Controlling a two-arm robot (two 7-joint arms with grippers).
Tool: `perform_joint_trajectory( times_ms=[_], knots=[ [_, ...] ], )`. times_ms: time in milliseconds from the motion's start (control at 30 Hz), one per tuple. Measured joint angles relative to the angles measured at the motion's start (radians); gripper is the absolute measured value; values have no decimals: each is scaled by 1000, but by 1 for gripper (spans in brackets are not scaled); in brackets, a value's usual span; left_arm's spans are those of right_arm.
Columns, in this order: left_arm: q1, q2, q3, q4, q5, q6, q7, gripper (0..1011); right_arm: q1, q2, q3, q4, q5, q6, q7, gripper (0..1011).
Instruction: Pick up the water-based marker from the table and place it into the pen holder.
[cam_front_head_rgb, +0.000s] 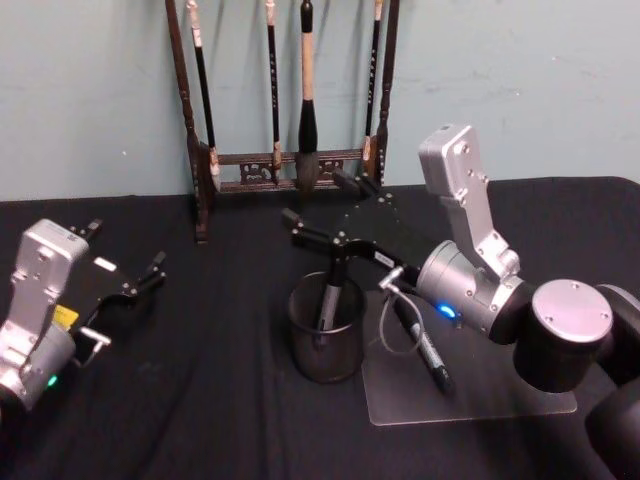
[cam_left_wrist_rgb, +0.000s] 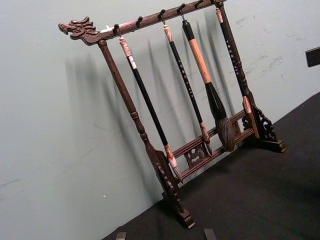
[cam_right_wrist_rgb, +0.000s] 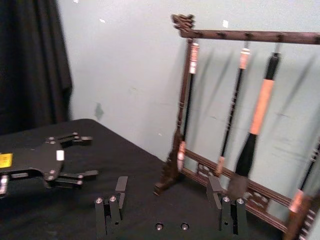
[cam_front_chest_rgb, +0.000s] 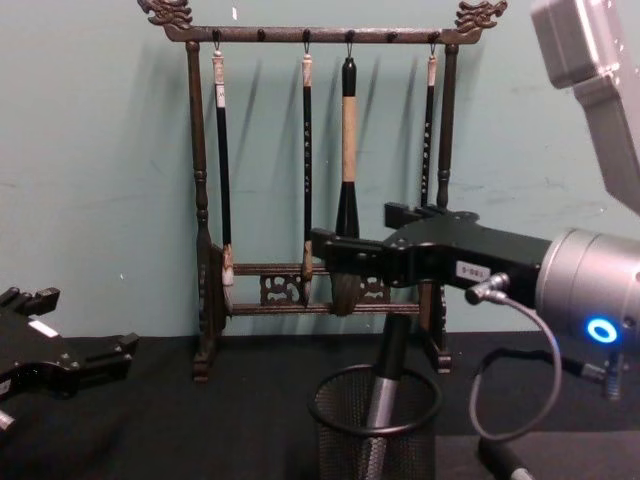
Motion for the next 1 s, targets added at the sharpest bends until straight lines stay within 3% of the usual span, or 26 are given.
perform_joint_trajectory(
  times_ms=[267,333,567,667,1000],
  knots=[
    [0,0,0,0,0,0,0,1001,-60,2,47,-95,-43,105,-113,1000],
    [0,0,0,0,0,0,0,1001,-91,5,72,-135,-61,161,-159,1000],
    [0,0,0,0,0,0,0,1001,-132,7,106,-183,-78,244,-213,1002],
    [0,0,0,0,0,0,0,1001,-160,0,132,-212,-92,328,-249,1000],
    [0,0,0,0,0,0,0,1001,-184,-17,159,-223,-101,430,-267,1000]
  ],
)
